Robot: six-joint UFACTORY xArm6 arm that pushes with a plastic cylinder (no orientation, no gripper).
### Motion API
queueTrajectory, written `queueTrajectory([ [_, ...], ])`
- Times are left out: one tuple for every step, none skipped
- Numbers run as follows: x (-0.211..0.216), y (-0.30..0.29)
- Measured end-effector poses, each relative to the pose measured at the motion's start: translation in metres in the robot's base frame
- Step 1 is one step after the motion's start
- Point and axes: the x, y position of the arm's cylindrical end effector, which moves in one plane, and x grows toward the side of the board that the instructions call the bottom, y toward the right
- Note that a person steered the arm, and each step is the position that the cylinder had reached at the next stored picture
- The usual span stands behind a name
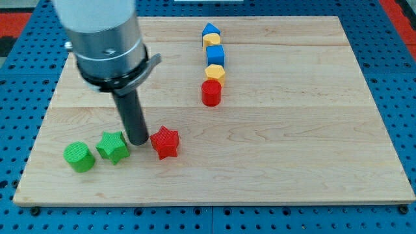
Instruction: Place the green star close to the red star
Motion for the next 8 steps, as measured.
queueTrajectory([
  [0.002,-0.007],
  [0.01,0.005],
  [0.01,0.06],
  [0.01,0.095],
  [0.01,0.096],
  [0.01,0.095],
  [-0.027,0.052],
  [-0.065,-0.001],
])
